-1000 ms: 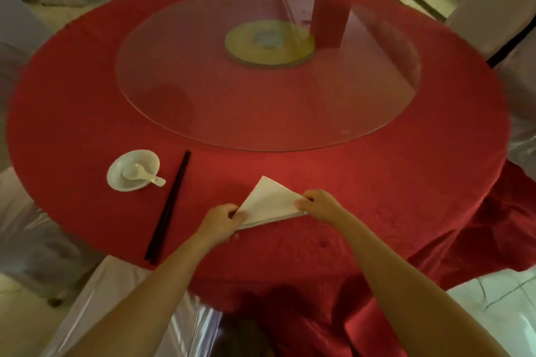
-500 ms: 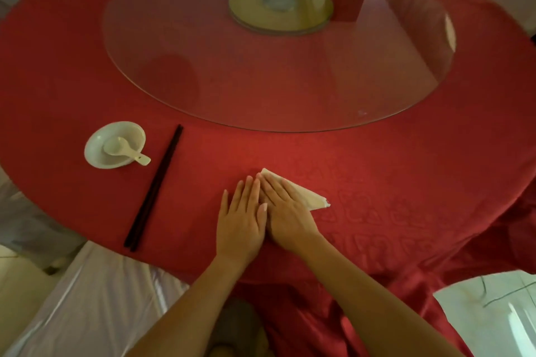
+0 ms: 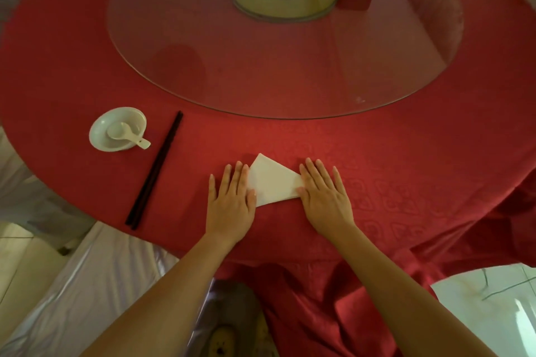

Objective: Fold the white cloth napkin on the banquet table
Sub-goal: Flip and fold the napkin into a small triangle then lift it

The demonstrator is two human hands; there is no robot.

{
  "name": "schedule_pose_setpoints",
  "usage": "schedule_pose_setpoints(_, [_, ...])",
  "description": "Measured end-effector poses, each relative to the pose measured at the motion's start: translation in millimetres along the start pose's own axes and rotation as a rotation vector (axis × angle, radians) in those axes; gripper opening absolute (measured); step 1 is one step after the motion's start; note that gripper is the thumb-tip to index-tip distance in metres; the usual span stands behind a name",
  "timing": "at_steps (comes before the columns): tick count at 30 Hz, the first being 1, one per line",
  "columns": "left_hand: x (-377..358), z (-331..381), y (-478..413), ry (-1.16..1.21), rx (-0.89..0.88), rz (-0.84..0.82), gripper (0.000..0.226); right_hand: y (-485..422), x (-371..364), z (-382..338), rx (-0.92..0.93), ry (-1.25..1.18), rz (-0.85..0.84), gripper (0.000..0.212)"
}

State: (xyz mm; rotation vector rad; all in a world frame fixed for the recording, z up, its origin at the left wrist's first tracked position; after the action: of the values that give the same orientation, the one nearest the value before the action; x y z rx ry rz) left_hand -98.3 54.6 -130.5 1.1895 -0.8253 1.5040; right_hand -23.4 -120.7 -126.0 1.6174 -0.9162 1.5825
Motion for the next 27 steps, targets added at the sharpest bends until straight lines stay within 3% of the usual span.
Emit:
schedule_pose_setpoints(4, [8.3, 5.2, -0.7, -0.006, 0.086, -0.04, 0.056, -0.5, 17.0, -10.4, -0.021, -0.067, 0.054, 0.04])
schedule_pose_setpoints(6, [27.4, 24.0, 6.5, 0.084, 0.06, 0.082, 0.05, -5.5, 23.6, -10.6, -0.036, -0.176, 0.044, 0.029])
schedule_pose_setpoints(9, [48.1, 58.7, 20.5, 0.362, 0.022, 0.232, 0.04, -17.1, 29.3, -4.7, -0.134, -0.418, -0.116, 0.02])
schedule_pose_setpoints(11, [46.6, 66.2, 19.7, 0.553, 0.234, 0.063, 0.034, -17.3, 36.8, -4.6, -0.224, -0.641, -0.215, 0.016])
schedule_pose_setpoints(13, [46.9, 65.8, 15.1, 0.726, 0.546, -0.159, 0.036, -9.0, 52.9, -12.5, -0.254, -0.842, -0.168, 0.008])
schedule_pose_setpoints(16, [61.7, 65.9, 11.4, 1.129, 0.78, -0.189, 0.046, 16.0, 76.0, -43.6, -0.24, -1.11, -0.09, 0.012])
schedule_pose_setpoints(20, [88.0, 45.9, 13.1, 1.173, 0.75, -0.077, 0.03, 38.2, 95.0, -88.3, -0.048, -1.117, -0.061, 0.008])
schedule_pose_setpoints(23, [104.2, 24.0, 16.2, 1.123, 0.6, 0.01, 0.029, 27.7, 104.0, -102.7, 0.157, -1.058, -0.088, 0.013])
schedule_pose_setpoints(27, [118.2, 2.7, 19.5, 1.01, 0.33, 0.032, 0.026, -18.7, 116.0, -82.9, 0.006, -0.951, 0.146, 0.031])
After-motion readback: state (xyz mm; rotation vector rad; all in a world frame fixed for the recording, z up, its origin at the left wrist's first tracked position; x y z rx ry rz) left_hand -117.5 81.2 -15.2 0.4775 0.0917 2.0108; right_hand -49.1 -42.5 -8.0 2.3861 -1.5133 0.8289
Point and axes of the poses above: each hand's wrist, its own y-axis away from the middle knuckle, its own x-axis out of the back of the hand, z = x × y, the point moved 5 cm from there along -y, towards the middle knuckle, and after that the axes turned 6 degrees about y, right-handed, at the moved point
